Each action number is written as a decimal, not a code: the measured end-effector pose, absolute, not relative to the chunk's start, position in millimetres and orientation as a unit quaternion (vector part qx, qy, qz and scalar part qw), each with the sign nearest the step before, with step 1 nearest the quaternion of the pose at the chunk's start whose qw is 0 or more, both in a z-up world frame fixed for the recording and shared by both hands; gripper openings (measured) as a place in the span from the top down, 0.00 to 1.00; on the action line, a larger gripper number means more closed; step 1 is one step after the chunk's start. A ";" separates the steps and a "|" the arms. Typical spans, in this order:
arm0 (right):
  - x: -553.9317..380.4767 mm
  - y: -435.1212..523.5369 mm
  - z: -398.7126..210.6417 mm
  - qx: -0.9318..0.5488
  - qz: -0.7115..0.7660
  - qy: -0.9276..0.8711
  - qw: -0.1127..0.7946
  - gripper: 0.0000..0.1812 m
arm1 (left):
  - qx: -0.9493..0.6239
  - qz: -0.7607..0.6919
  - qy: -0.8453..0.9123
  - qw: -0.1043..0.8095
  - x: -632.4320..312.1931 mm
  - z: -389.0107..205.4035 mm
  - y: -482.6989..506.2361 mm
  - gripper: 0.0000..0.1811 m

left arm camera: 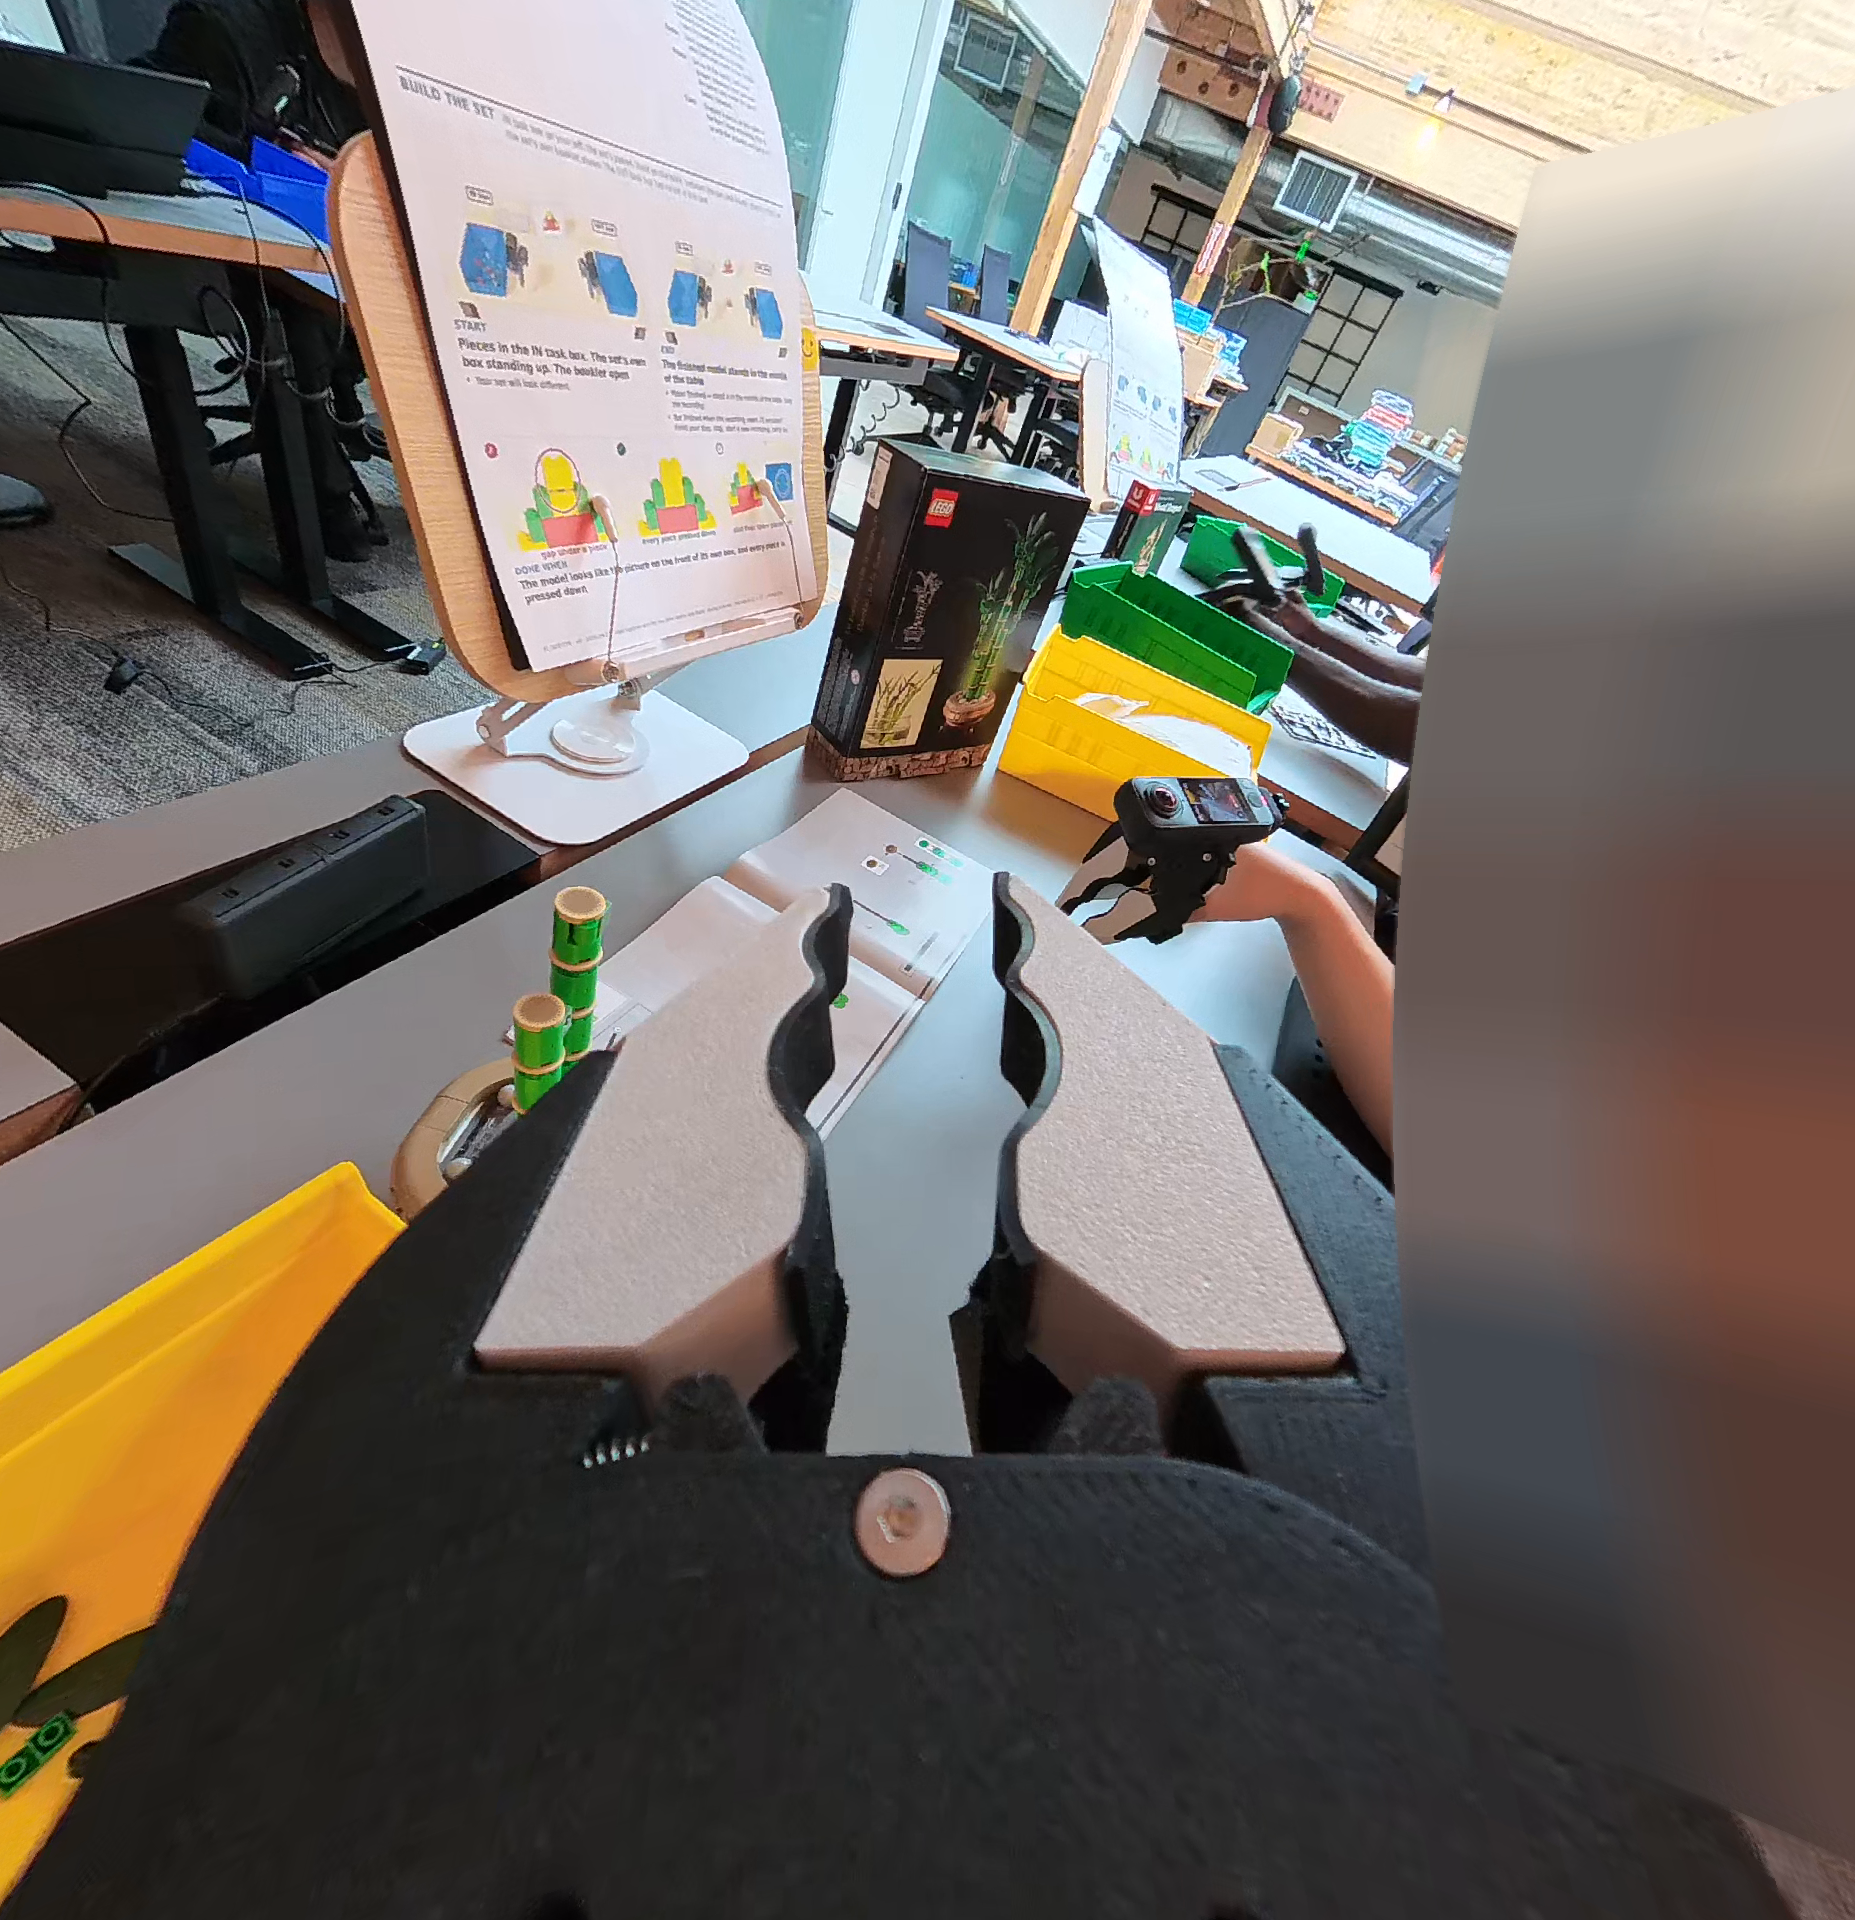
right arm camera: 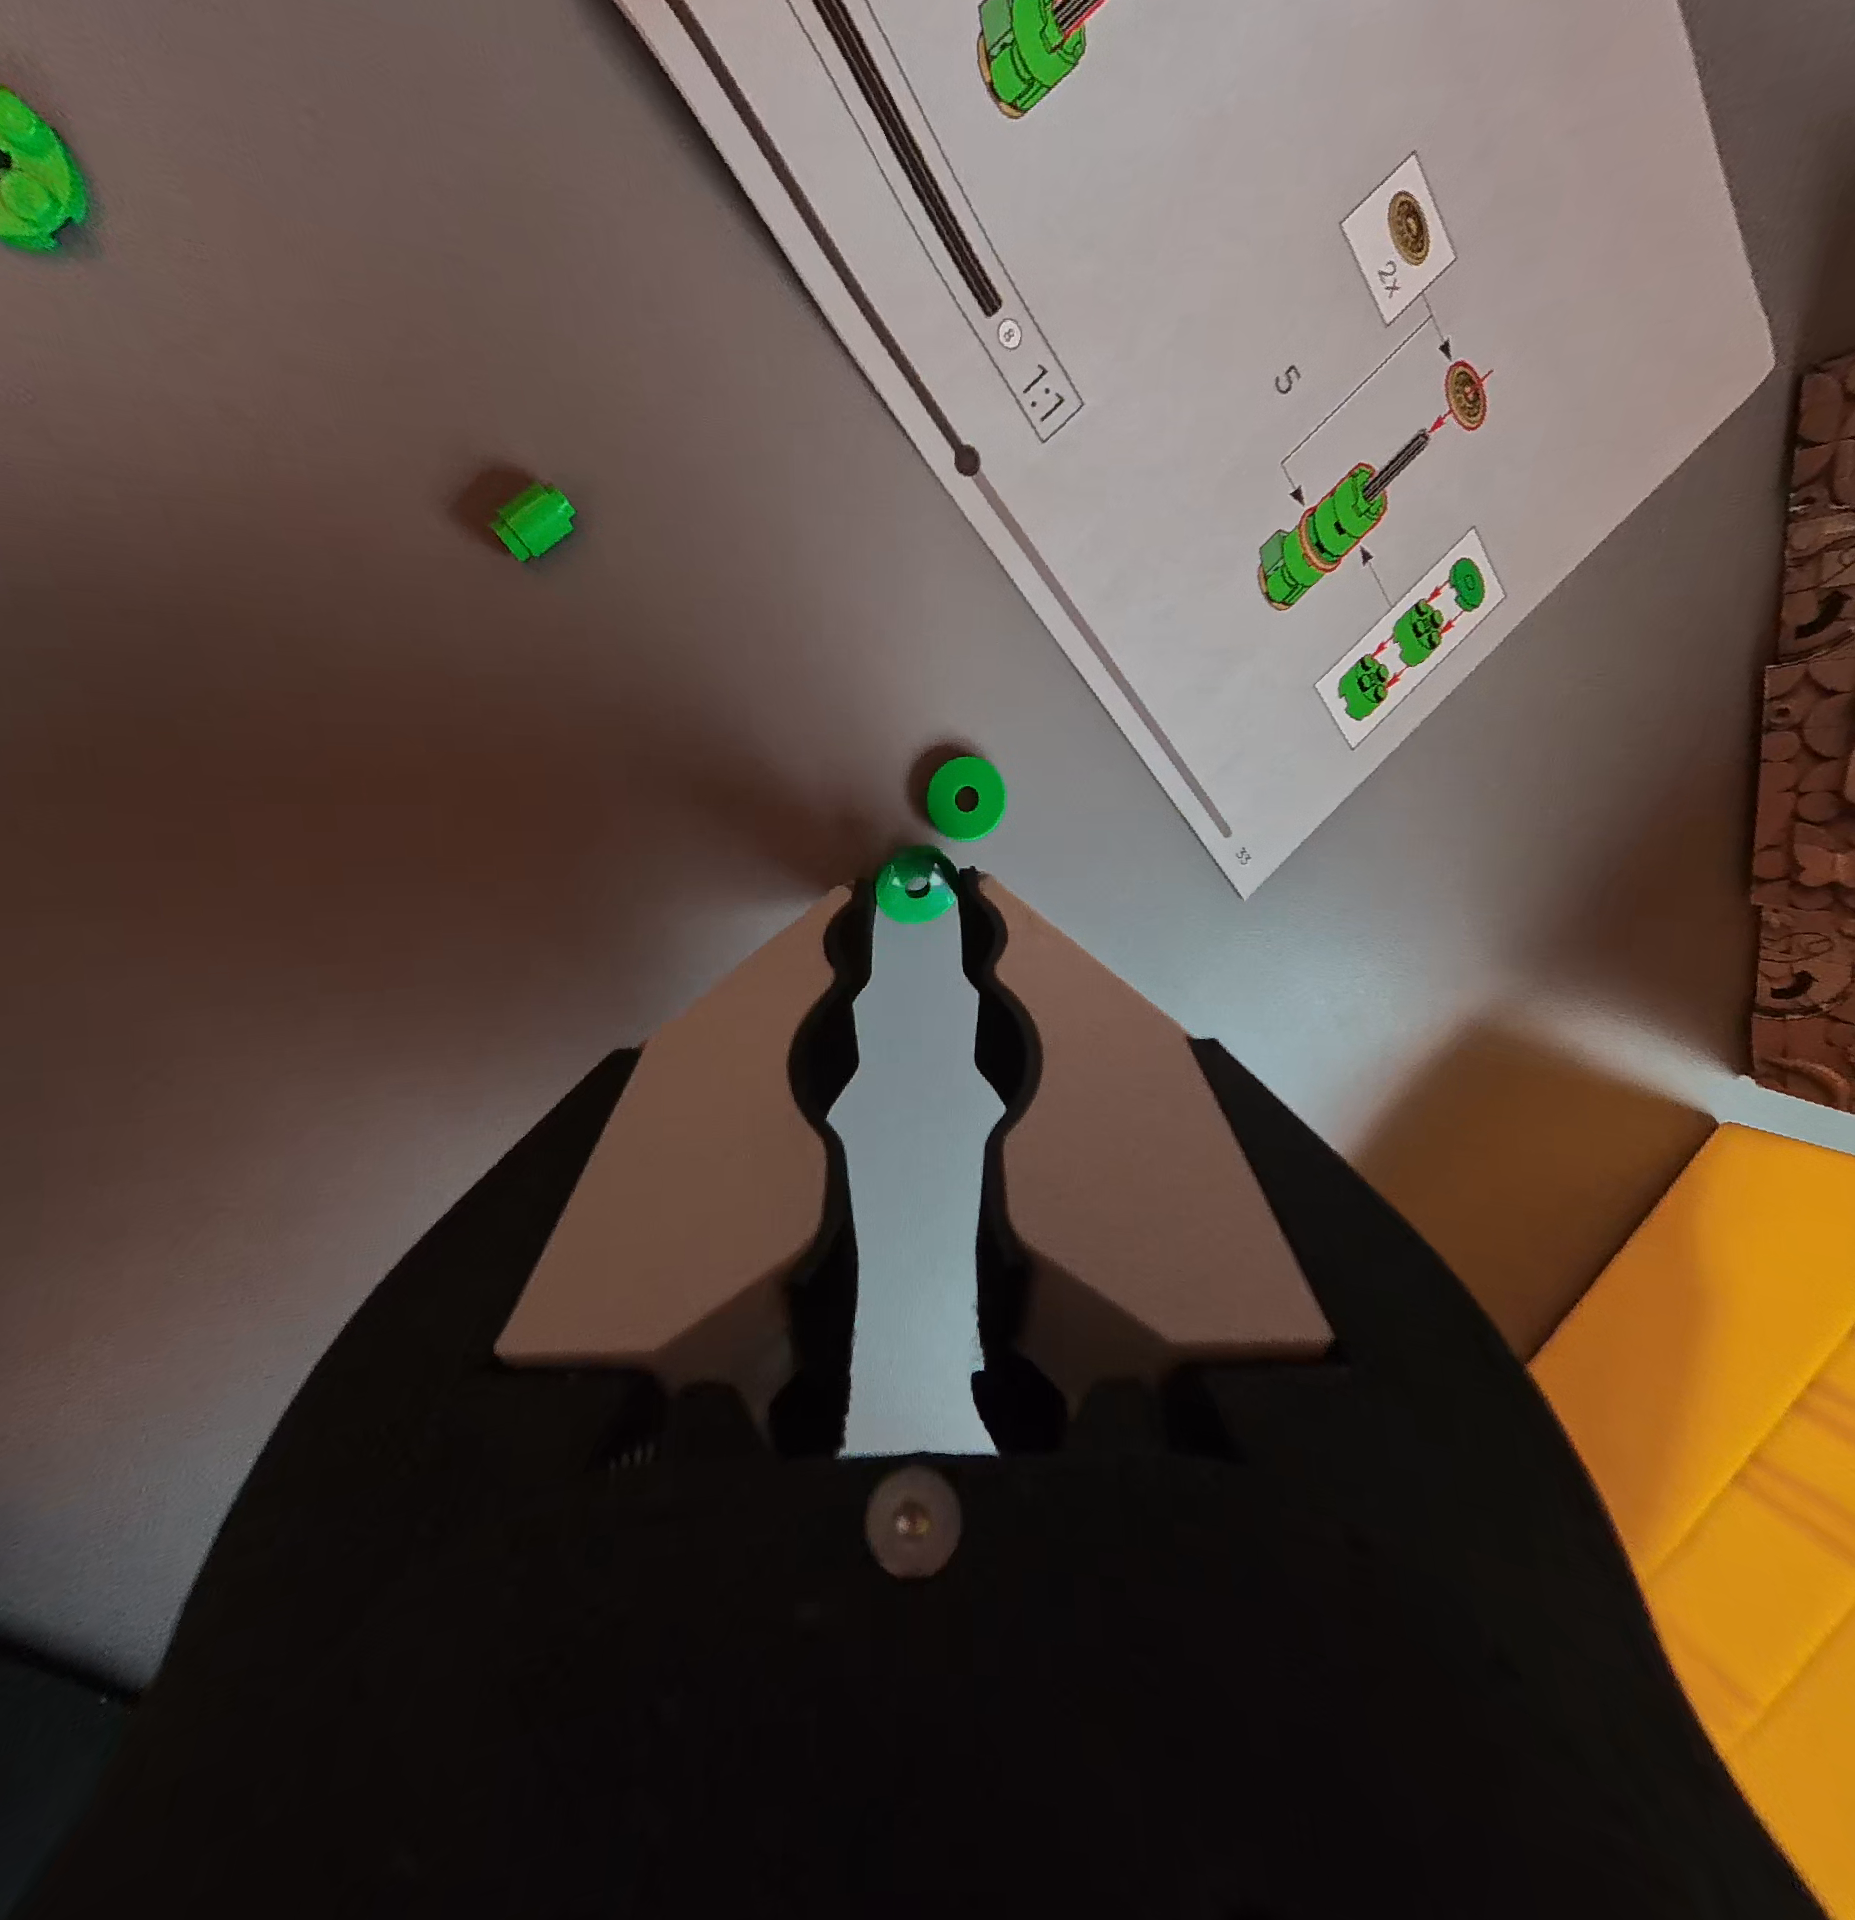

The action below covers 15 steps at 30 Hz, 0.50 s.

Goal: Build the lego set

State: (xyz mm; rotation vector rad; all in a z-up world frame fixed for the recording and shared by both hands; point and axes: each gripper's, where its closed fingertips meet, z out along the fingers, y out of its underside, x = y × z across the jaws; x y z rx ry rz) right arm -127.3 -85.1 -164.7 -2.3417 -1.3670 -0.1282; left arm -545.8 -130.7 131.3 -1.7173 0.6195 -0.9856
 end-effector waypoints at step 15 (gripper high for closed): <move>-138.5 -75.4 -143.4 -0.818 -0.016 -0.487 0.305 0.85 | -0.709 -0.413 0.249 0.514 -550.3 134.6 -130.2 0.86</move>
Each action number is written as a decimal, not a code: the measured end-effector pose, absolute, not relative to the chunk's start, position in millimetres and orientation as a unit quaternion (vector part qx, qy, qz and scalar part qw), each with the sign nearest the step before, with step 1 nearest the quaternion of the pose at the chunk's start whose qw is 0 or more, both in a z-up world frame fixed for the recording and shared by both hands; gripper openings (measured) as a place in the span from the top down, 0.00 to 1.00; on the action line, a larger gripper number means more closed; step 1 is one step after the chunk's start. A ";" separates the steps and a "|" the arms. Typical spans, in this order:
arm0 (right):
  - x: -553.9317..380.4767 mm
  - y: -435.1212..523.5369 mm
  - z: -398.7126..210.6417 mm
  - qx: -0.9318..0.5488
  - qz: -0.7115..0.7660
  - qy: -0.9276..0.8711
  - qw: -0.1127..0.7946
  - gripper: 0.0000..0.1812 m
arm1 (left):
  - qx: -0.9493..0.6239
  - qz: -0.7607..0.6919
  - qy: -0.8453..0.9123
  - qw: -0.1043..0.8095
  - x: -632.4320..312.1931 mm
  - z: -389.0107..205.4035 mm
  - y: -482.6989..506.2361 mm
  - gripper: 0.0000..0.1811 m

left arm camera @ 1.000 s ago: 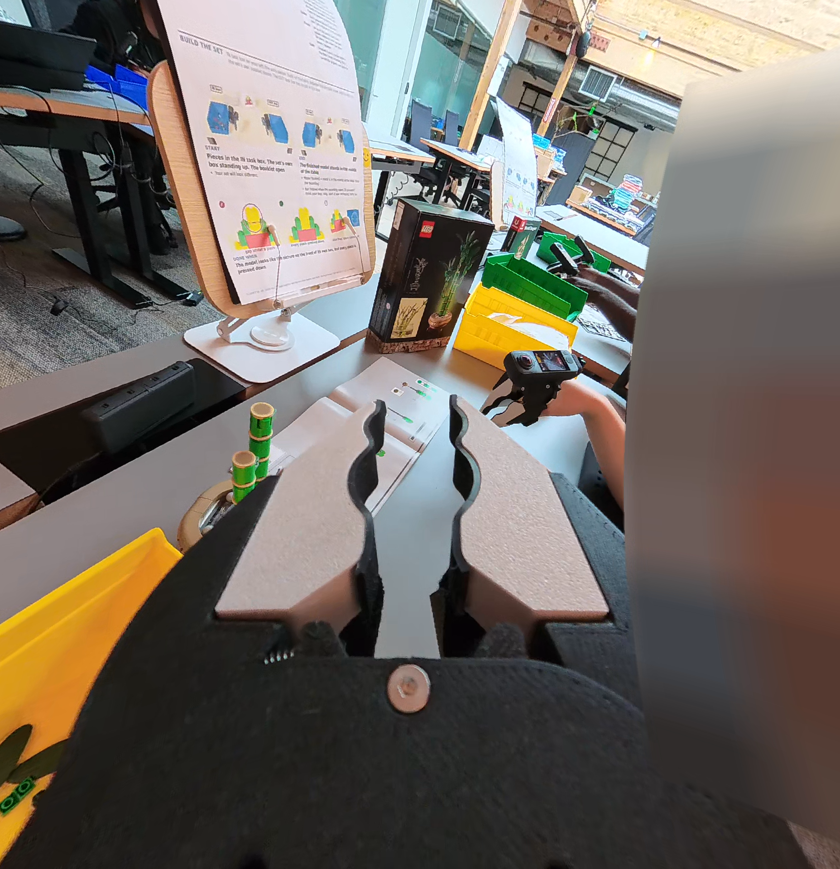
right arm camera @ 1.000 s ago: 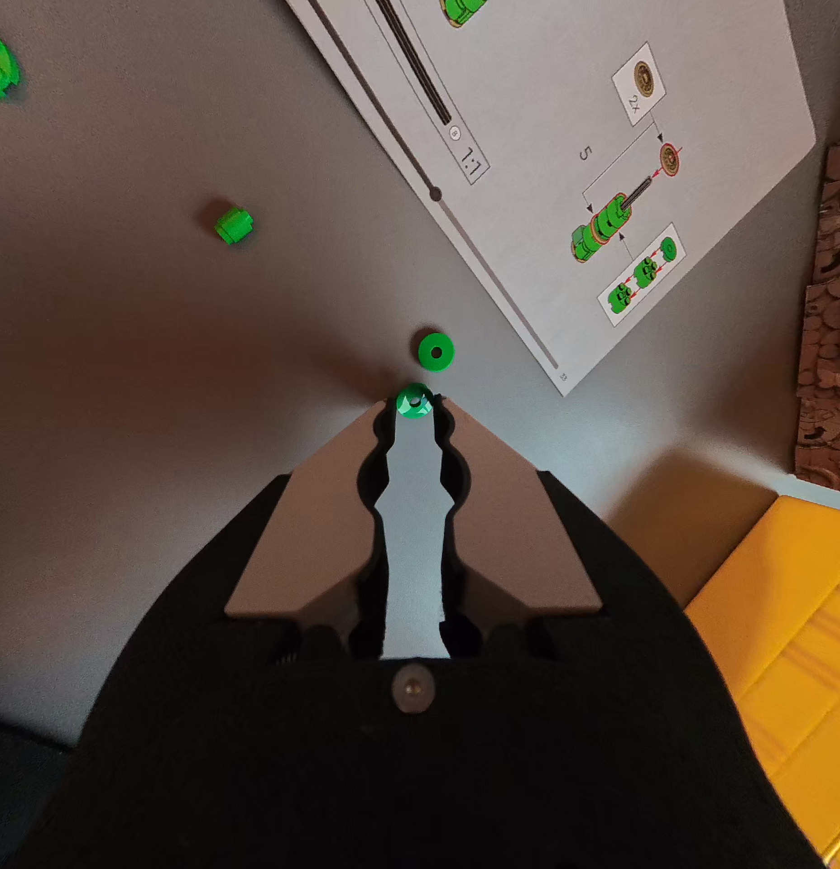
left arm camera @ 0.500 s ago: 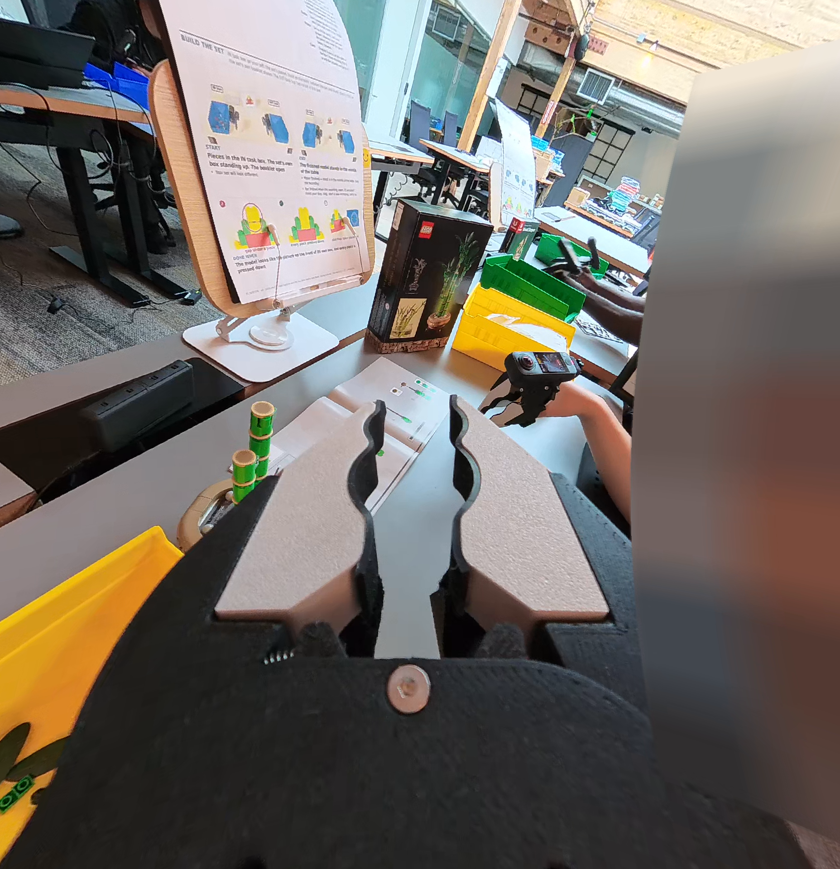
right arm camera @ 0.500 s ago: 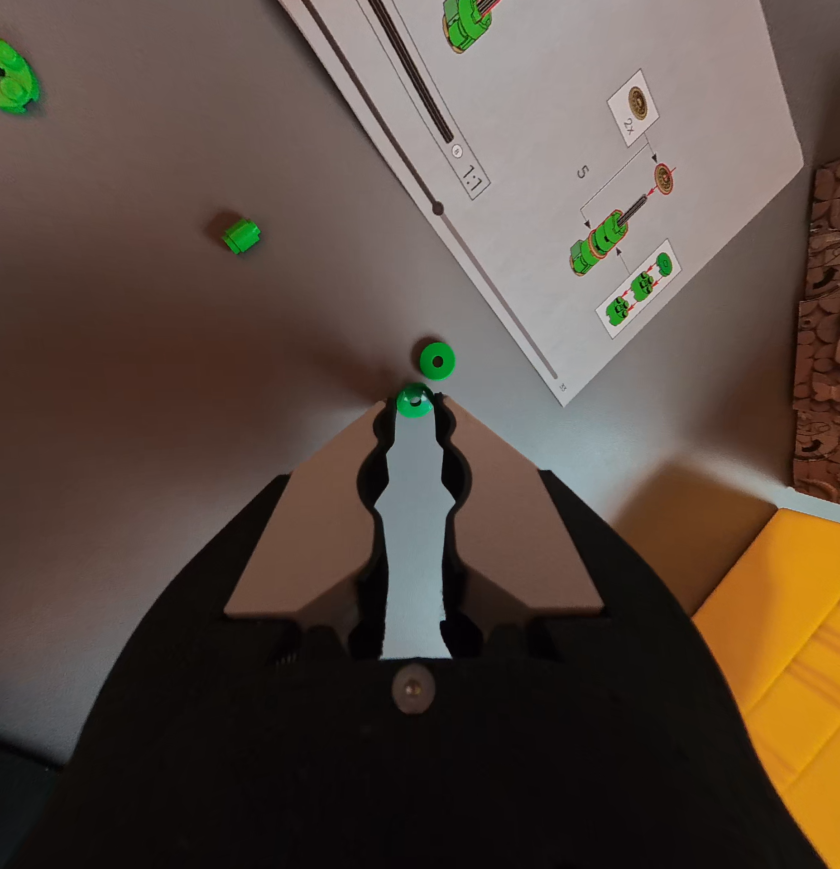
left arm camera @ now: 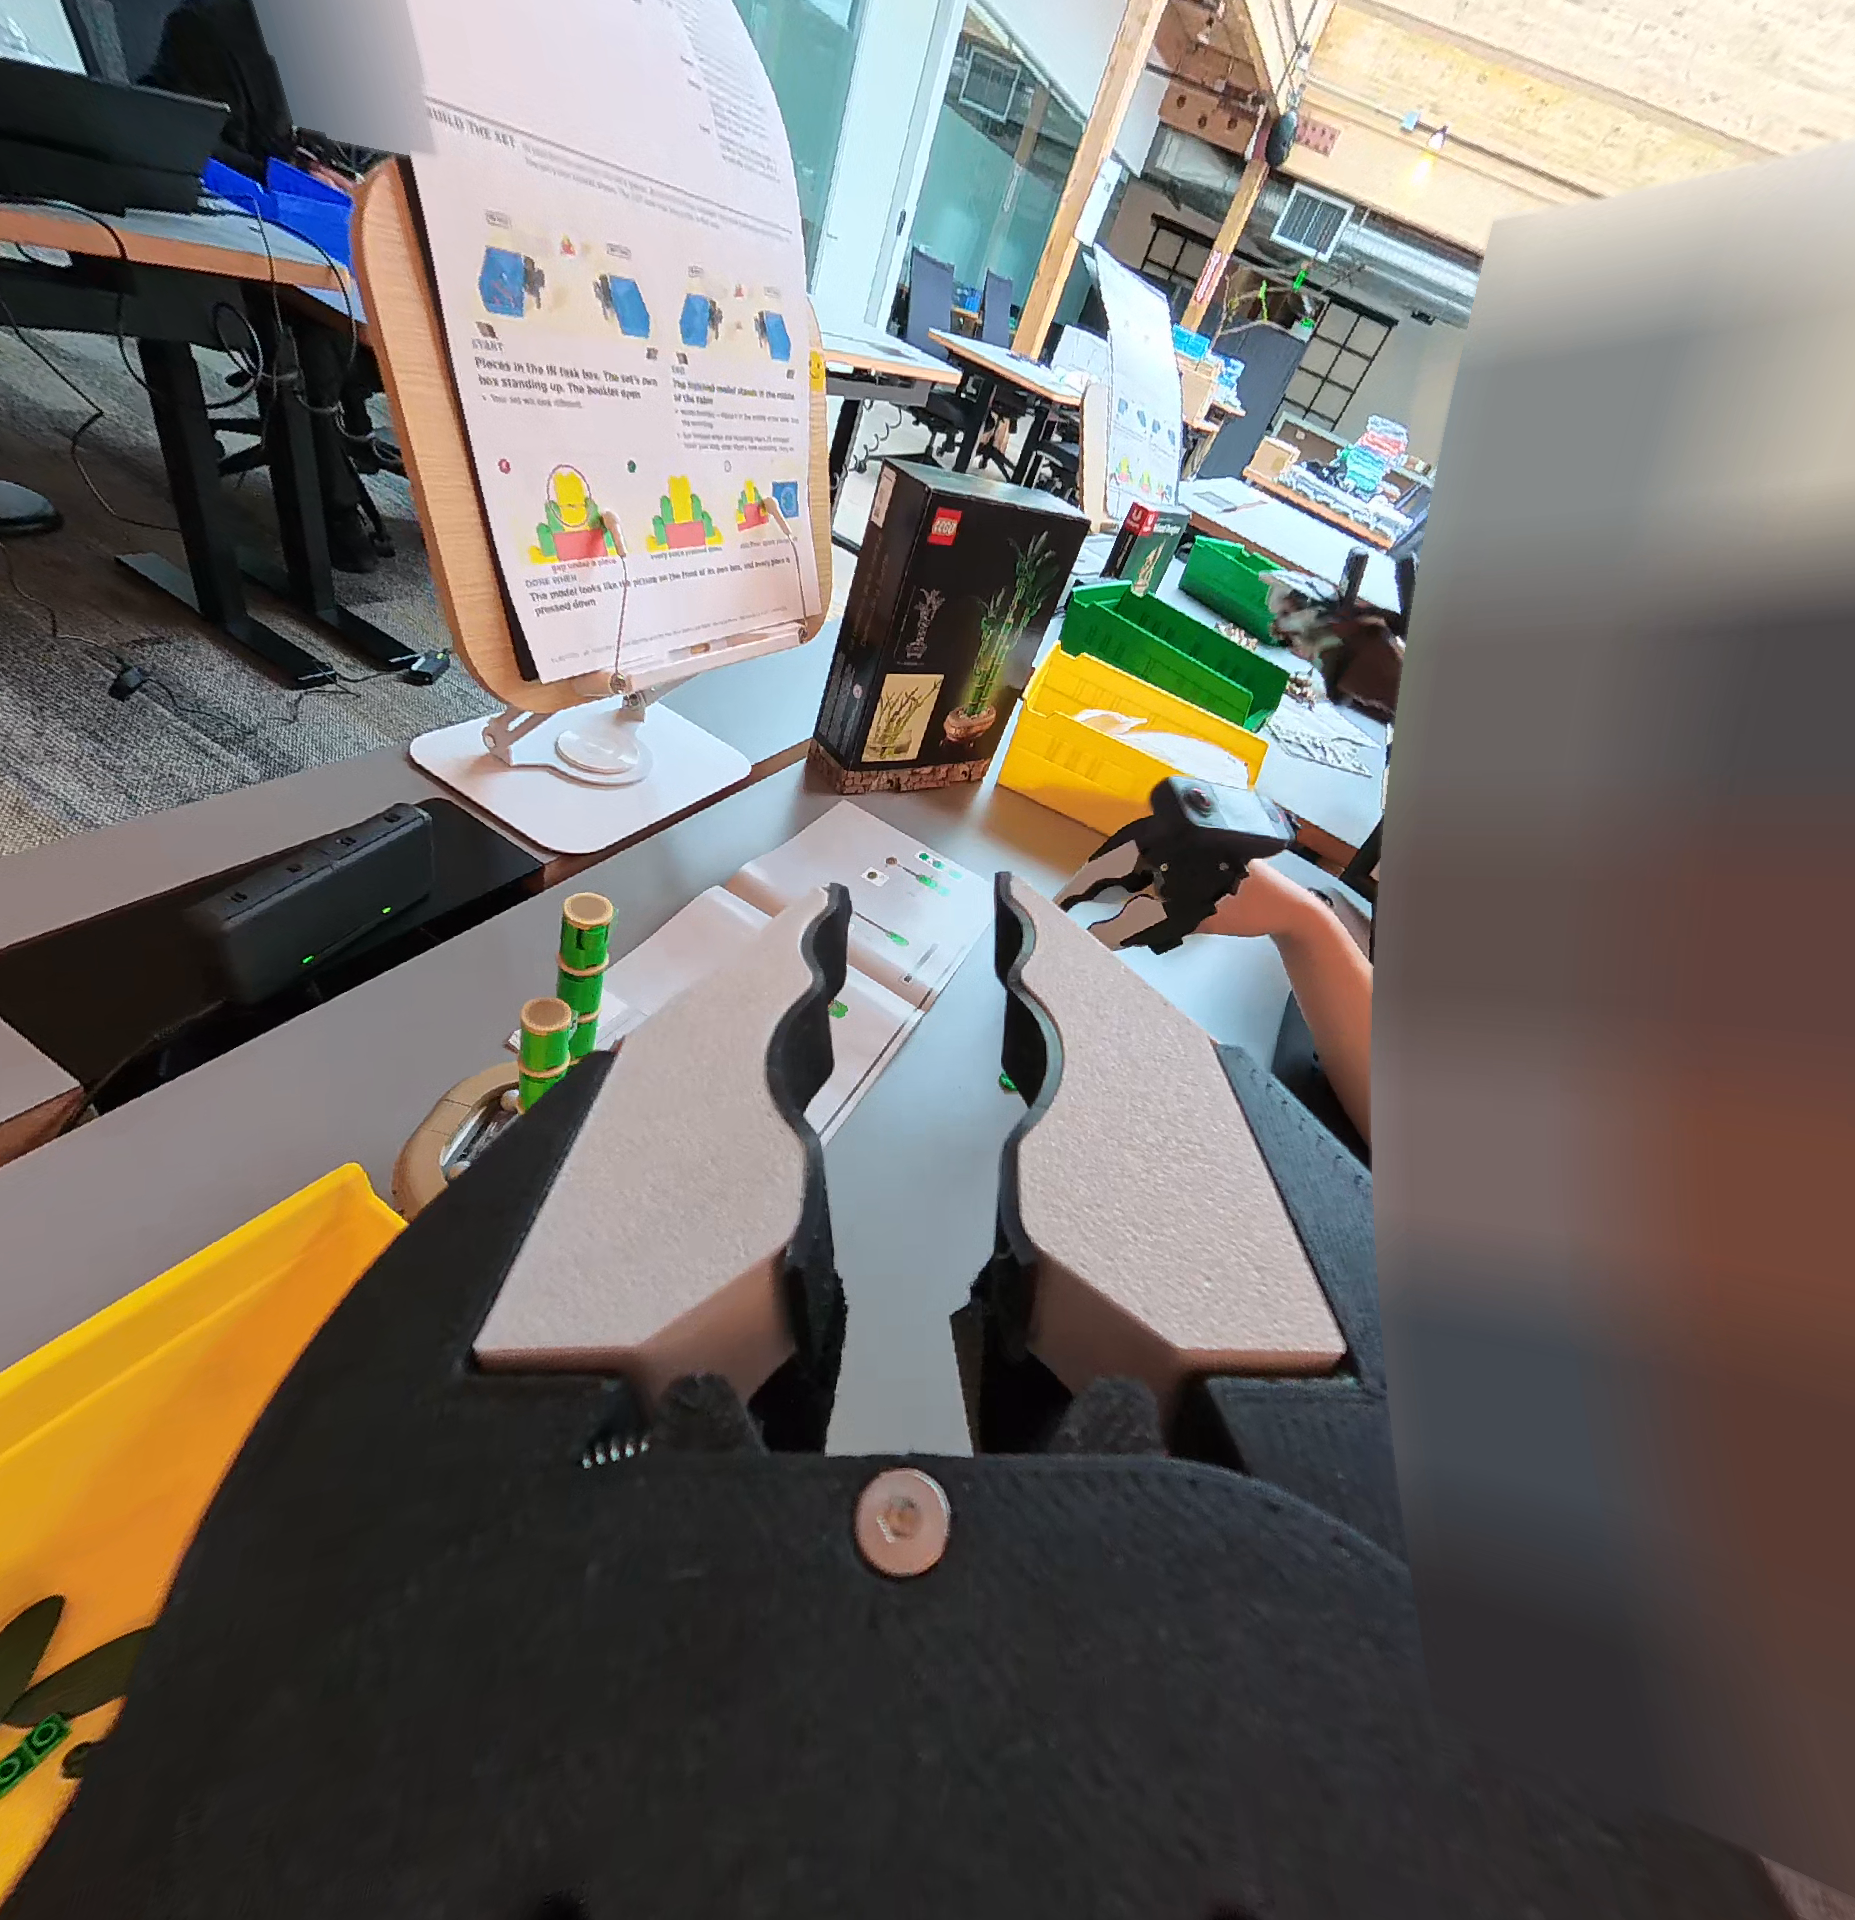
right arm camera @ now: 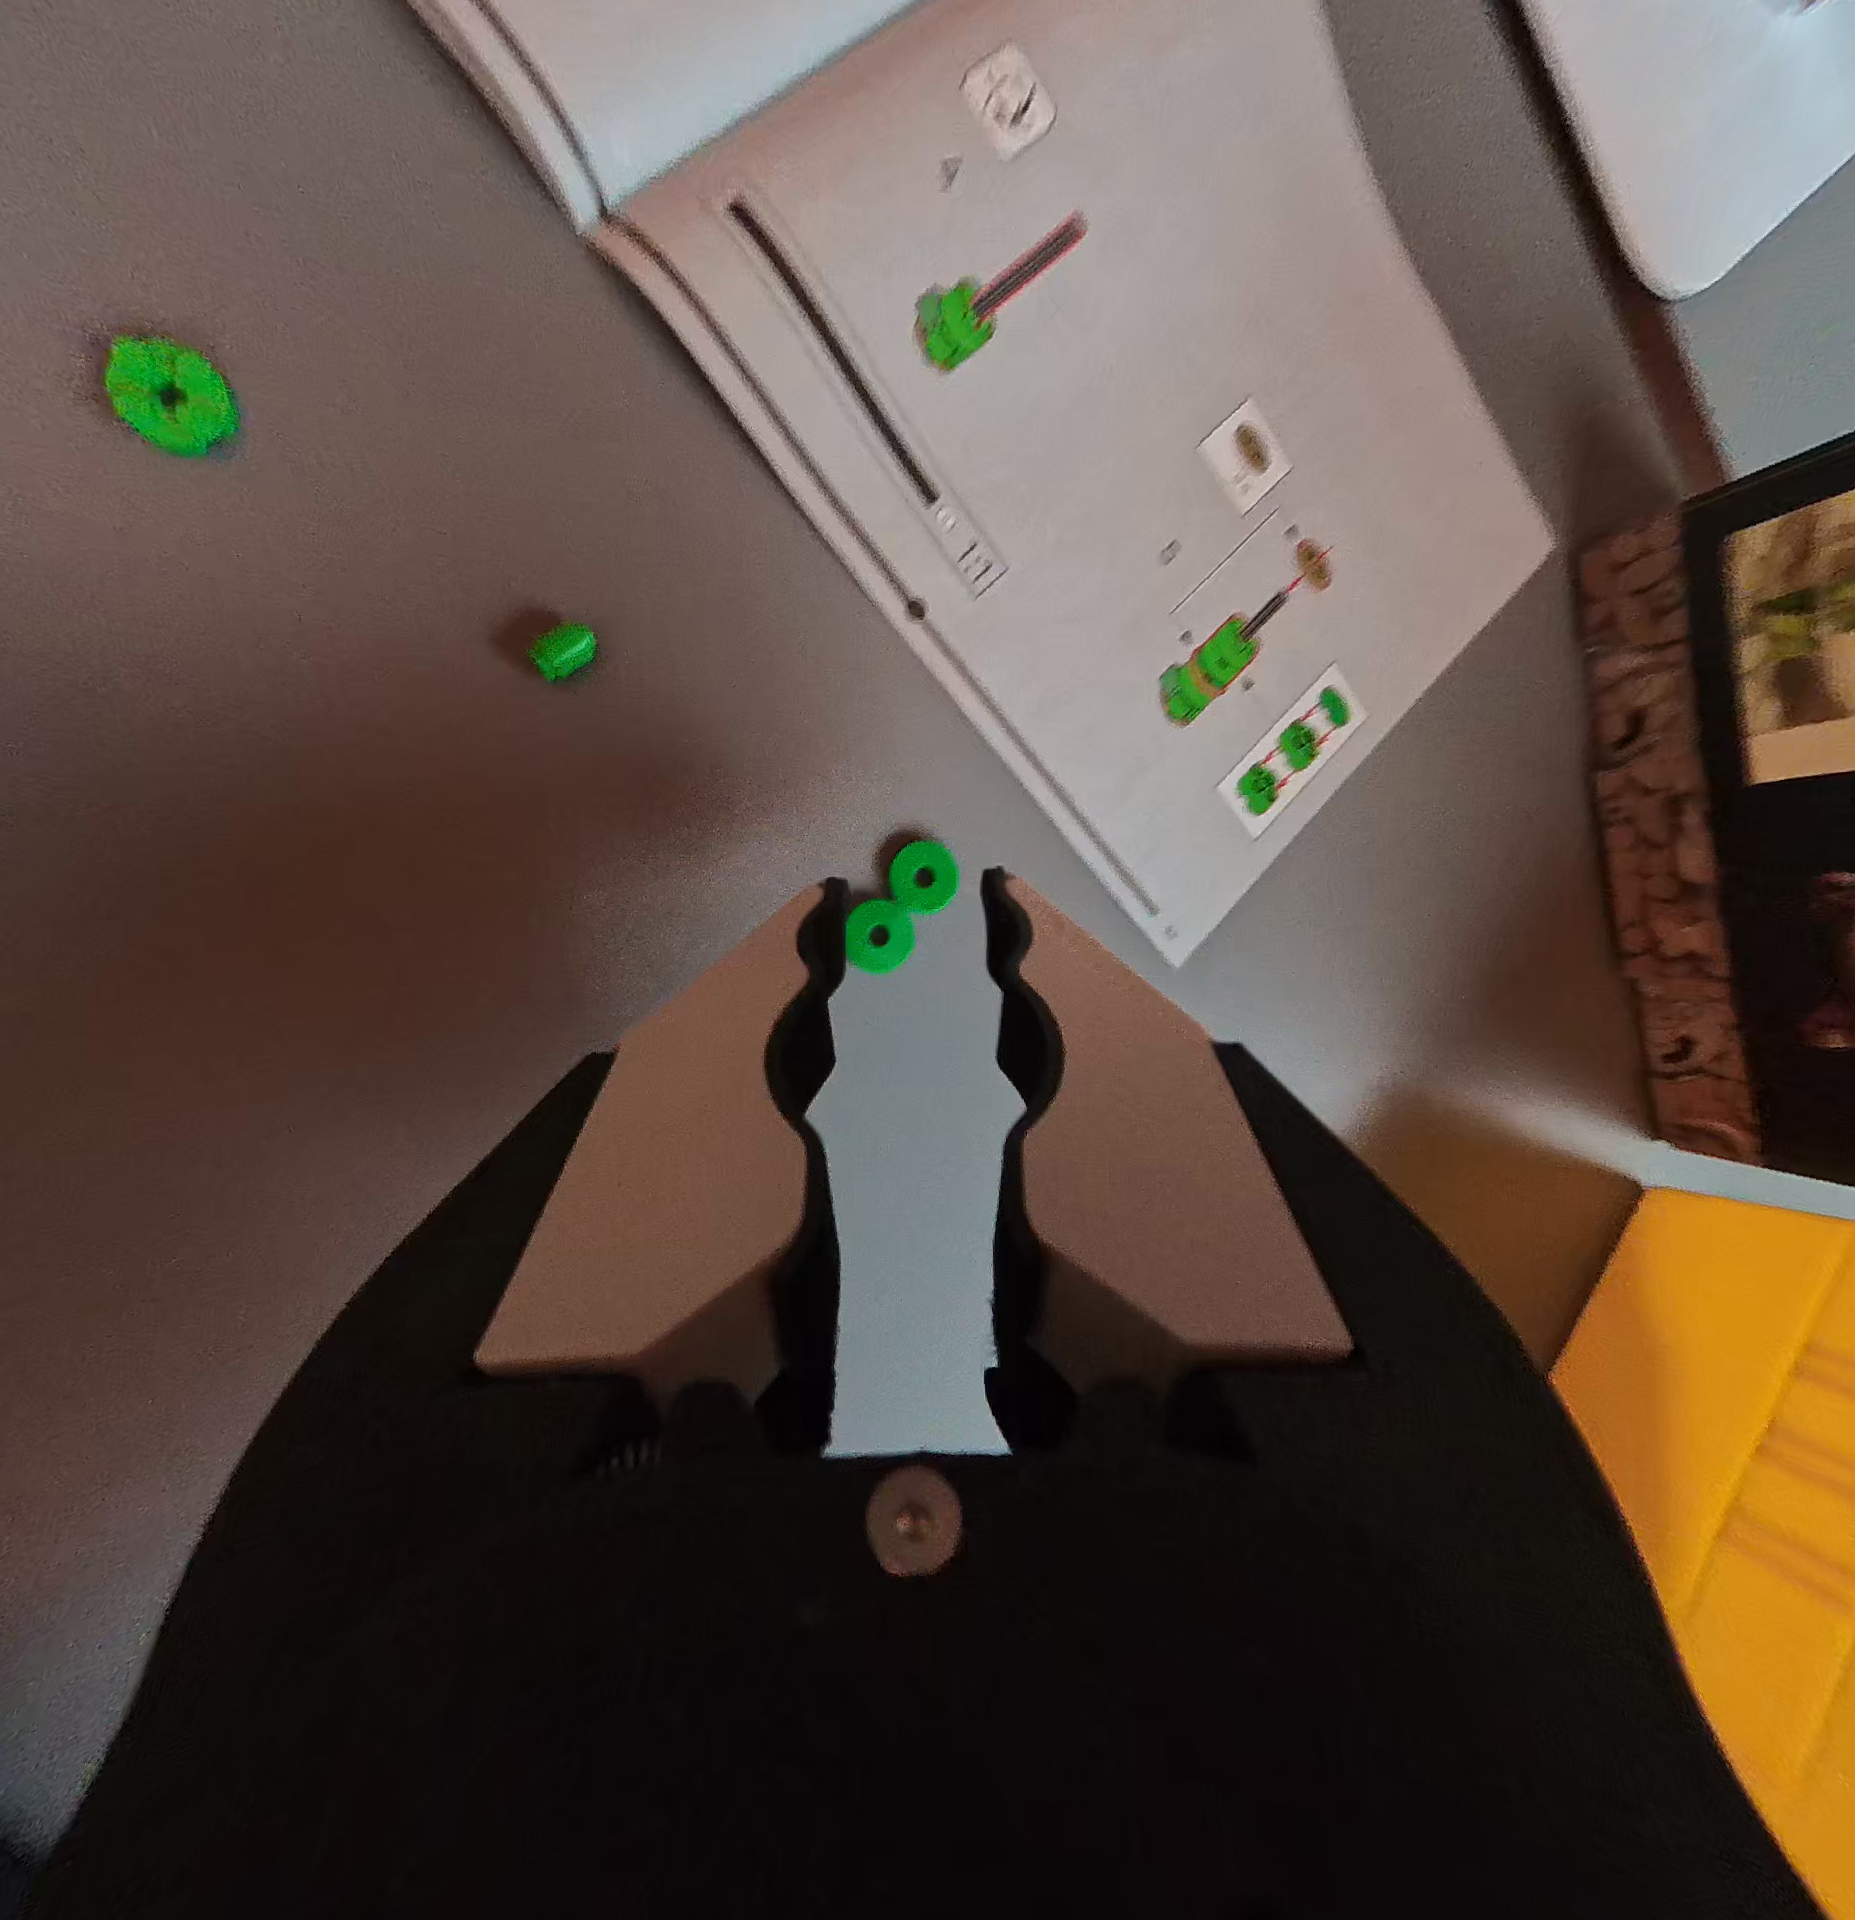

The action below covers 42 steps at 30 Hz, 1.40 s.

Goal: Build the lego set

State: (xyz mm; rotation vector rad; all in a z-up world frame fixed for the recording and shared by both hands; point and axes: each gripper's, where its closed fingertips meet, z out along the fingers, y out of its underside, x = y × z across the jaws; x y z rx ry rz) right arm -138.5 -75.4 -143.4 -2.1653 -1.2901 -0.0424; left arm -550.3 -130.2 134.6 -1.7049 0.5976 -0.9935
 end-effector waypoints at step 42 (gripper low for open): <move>-148.3 -63.9 -89.7 -0.724 -0.064 -0.521 0.448 1.00 | -0.699 -0.406 0.245 0.535 -557.3 144.8 -135.5 0.85</move>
